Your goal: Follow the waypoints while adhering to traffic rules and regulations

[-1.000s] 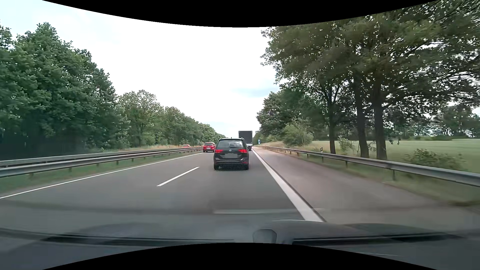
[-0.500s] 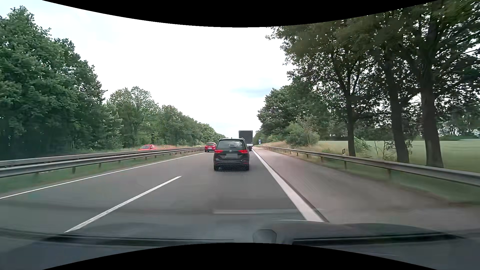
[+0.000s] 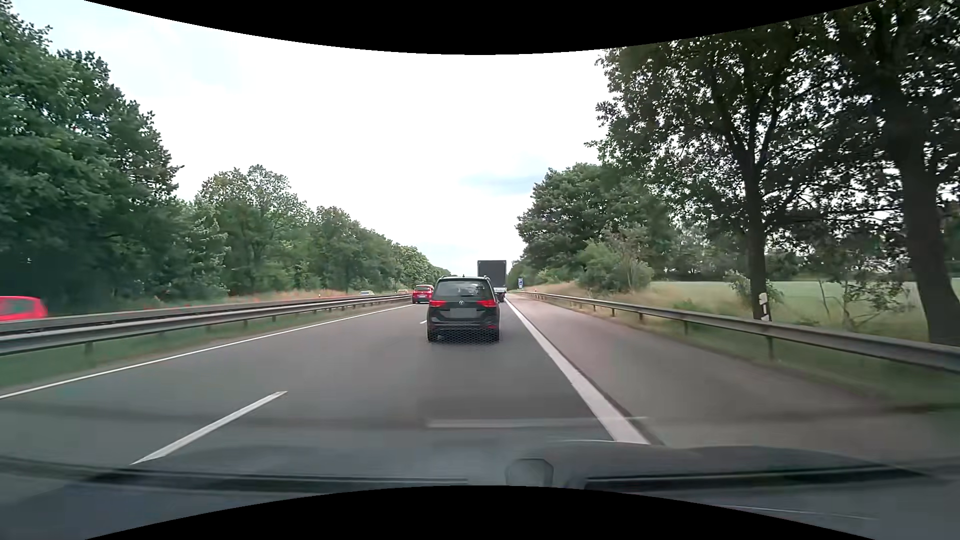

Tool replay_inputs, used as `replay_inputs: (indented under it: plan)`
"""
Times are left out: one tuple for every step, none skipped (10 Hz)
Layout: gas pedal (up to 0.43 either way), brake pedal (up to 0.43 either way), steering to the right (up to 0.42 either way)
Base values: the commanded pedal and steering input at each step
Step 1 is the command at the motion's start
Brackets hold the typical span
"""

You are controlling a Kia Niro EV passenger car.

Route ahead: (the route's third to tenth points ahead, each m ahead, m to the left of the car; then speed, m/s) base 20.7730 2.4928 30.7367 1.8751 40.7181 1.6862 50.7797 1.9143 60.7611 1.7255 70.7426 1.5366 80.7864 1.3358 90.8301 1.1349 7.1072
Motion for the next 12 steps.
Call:
replay_inputs:
  plan:
    - [0.067, 0.000, -0.003]
    - [0.067, 0.000, -0.003]
    - [0.067, 0.000, -0.003]
    - [0.067, 0.000, -0.003]
    - [0.067, 0.000, -0.003]
    - [0.067, 0.000, -0.003]
    - [0.067, 0.000, -0.003]
    - [0.067, 0.000, -0.003]
    - [0.079, 0.000, -0.003]
    - [0.079, 0.000, -0.003]
    - [0.079, 0.000, -0.003]
    - [0.079, 0.000, -0.003]
